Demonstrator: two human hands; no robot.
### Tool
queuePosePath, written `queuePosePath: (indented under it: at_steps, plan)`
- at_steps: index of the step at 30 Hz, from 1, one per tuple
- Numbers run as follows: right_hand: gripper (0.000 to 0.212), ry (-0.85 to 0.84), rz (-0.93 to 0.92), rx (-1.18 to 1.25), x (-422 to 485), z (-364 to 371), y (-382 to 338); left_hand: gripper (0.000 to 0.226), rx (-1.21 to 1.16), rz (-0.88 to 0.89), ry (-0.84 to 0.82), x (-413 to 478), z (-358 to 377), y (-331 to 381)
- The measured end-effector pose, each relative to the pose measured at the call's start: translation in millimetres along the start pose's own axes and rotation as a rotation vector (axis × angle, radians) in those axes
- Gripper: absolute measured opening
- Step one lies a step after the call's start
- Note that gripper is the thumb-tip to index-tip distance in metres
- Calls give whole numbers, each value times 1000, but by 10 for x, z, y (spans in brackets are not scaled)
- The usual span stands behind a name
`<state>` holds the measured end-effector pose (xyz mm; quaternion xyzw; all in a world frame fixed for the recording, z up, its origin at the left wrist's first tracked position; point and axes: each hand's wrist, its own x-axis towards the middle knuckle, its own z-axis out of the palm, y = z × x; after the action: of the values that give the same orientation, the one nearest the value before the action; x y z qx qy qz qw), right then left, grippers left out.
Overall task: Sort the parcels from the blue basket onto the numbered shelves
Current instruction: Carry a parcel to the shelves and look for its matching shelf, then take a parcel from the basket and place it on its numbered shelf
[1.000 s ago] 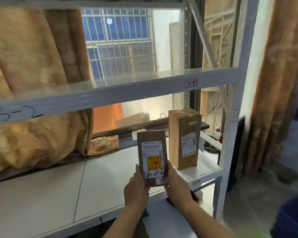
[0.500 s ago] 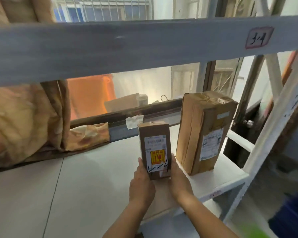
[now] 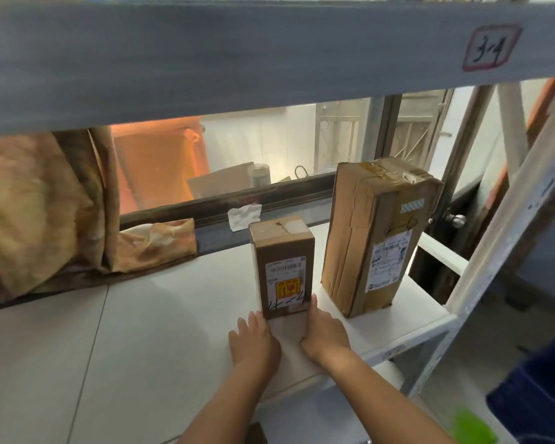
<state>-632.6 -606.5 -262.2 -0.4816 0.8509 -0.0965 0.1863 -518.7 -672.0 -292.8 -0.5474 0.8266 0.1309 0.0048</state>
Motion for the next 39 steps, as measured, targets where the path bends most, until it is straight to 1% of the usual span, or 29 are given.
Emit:
queuePosePath:
  at_steps: [2,4,5,7,9,12,14,17,19,21,24,27,29,32,36,39]
  plan:
    - [67,-18,-8,-84,-46,41,4,56,115,12,-76,-81,17,-12]
    - [50,-25,-23,-171,-104,75,4,54,190,13,-96,-184,0,-6]
    - [47,-37,-22,-200,-140,86,5,52,222,20,-92,-239,-19,6]
    - [49,-62,-45,-245,-253,69,5,46,271,31,-86,-404,-100,30]
    - [54,-46,-91,-279,-374,11,10,44,295,24,-81,-573,-184,38]
    - [63,-8,-175,-281,-604,-253,-61,57,332,6,-43,-825,-446,38]
    - [61,27,-247,-281,-800,-511,-177,60,331,4,4,-1019,-727,38]
    - [49,93,-375,-281,-1194,-927,-371,52,263,-8,87,-1376,-1204,17]
    - [48,98,-468,-294,-1520,-1217,-487,48,220,12,110,-1682,-1542,2]
    - [51,93,-549,-319,-1856,-1494,-587,51,215,64,132,-2036,-1867,1]
    - [48,170,-653,-391,-2274,-1783,-747,53,258,80,247,-2575,-2275,-33]
    - [46,206,-732,-423,-2631,-1836,-985,50,276,-9,308,-3120,-2505,-232]
    - [50,192,-788,-392,-2882,-1763,-1199,48,305,-89,304,-3549,-2622,-472]
    - [57,167,-899,-372,-3279,-1579,-1569,52,325,-247,266,-4236,-2778,-958]
    - [61,112,-1042,-369,-3844,-1299,-2100,53,304,-491,258,-5166,-2828,-1650]
    - [64,34,-1138,-410,-4347,-1044,-2595,55,274,-615,245,-5850,-2795,-2096]
